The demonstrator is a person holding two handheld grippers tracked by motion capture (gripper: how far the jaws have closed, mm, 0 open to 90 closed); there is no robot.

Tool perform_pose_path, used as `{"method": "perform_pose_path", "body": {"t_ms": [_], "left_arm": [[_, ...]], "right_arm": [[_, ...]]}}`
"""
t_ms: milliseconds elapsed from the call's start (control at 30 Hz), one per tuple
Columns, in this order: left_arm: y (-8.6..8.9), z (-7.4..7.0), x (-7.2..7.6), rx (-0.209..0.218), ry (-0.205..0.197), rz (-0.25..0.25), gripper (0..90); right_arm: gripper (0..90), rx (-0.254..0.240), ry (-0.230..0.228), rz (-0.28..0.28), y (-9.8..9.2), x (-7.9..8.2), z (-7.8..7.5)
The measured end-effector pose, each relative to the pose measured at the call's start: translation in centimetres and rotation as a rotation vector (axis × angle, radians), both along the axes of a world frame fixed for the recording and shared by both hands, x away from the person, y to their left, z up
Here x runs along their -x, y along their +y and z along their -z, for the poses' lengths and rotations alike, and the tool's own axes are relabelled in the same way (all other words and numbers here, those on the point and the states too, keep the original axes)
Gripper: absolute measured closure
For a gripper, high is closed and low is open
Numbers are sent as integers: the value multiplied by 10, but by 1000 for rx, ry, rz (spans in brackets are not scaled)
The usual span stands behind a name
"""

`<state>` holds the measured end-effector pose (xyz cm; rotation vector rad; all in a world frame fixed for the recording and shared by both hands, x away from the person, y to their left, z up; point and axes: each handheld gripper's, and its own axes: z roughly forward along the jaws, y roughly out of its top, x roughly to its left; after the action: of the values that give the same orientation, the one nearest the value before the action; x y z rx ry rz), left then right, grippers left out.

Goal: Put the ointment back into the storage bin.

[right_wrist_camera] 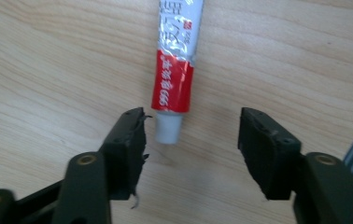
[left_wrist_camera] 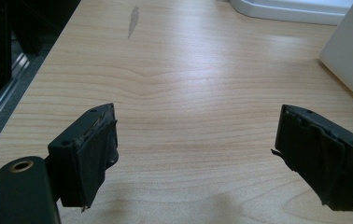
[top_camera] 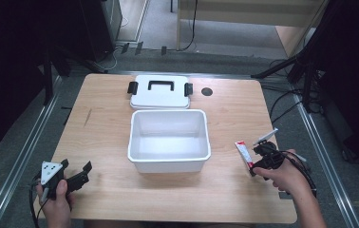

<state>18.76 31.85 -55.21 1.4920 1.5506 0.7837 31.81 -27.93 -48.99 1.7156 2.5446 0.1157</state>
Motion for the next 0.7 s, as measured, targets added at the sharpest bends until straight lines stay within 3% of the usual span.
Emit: {"method": "perform_pose_path", "body": {"t_ms": [133,267,700], "left_arm": [[0,0,0,2,3,1,136],[0,0,0,0,5,4,137],[0,0,-1,8,5,9,138]], "right_arm": [[498,-12,34,10,5,-10,-2],[517,7,65,10,10,-19,2],[642,26,97,-13,18,-35,12]]}}
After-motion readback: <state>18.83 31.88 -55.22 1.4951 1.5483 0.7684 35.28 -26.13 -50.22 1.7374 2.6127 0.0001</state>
